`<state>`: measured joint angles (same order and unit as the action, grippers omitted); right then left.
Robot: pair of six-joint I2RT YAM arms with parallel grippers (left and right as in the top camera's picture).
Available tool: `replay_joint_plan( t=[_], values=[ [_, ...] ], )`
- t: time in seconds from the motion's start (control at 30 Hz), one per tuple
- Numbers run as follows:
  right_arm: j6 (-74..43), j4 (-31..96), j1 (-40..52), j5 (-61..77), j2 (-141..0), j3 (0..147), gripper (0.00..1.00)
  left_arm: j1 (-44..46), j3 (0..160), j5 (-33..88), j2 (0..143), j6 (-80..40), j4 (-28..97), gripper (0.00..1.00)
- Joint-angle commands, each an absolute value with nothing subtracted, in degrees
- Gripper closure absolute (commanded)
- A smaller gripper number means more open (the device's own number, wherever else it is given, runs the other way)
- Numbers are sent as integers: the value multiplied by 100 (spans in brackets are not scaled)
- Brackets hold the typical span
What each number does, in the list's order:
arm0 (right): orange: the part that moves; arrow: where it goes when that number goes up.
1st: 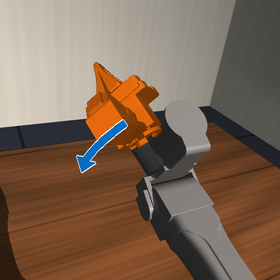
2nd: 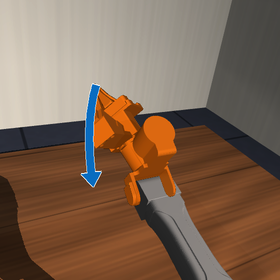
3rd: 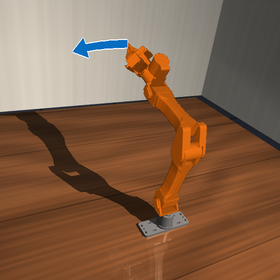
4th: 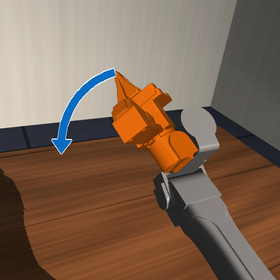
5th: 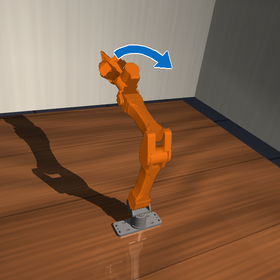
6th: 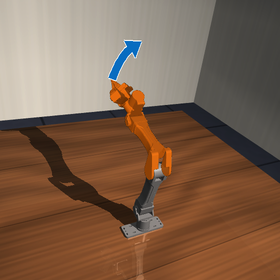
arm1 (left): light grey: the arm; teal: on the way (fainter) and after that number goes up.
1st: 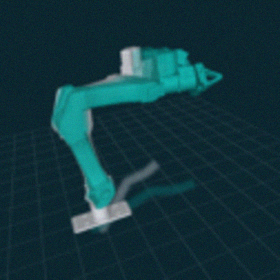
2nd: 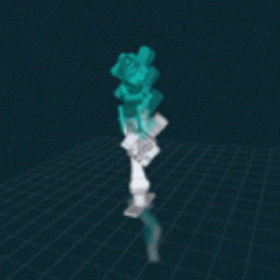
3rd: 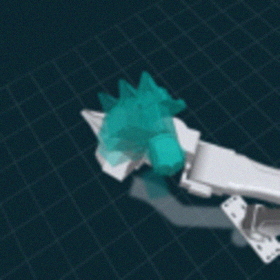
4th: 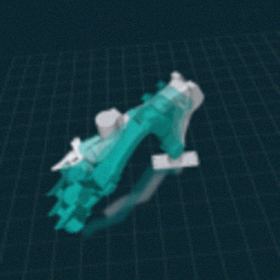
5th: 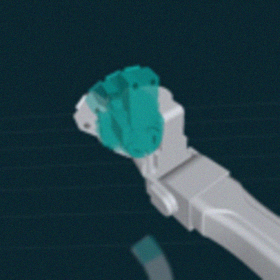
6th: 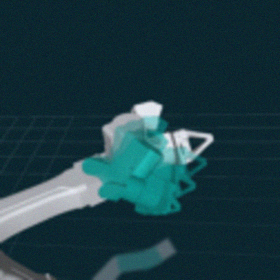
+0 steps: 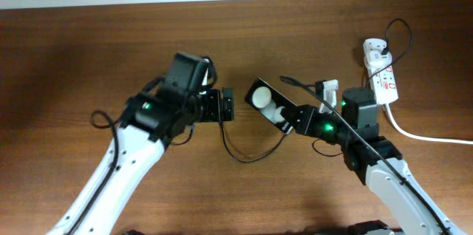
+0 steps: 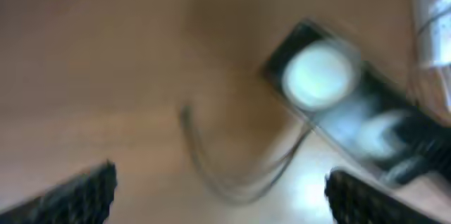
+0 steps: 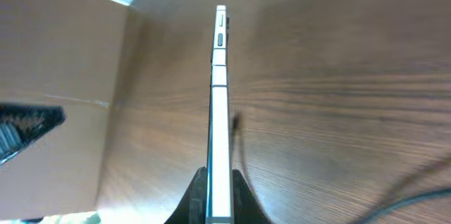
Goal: Plug charger to phone and switch on socket
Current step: 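Swing the held phone left, turning its bottom edge toward the right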
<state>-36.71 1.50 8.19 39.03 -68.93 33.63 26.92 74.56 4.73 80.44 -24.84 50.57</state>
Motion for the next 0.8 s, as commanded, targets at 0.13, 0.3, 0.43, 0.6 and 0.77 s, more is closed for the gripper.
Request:
replay_joint_plan(
  t=[0.13, 0.3, 0.43, 0.6, 0.77],
  values=[
    [-5301, -1323, 1219, 3837, -6849, 3430, 96, 2650, 5413, 1931, 7889, -3793, 1603, 1],
    [-6569, -2716, 1389, 3767, -7863, 3430, 96, 2650, 5140, 1997, 7889, -4416, 609, 1],
    [-7511, -4436, 1643, 4001, -9070, 3430, 96, 2650, 5133, 1900, 7889, -4436, 377, 1],
    [-7900, -5625, 1767, 3986, -9598, 3430, 96, 2646, 5002, 1584, 7907, -4560, 388, 1],
    [-8051, -5905, 1767, 4069, -9598, 3430, 96, 2644, 4930, 1188, 7911, -4912, 344, 1]
  ],
)
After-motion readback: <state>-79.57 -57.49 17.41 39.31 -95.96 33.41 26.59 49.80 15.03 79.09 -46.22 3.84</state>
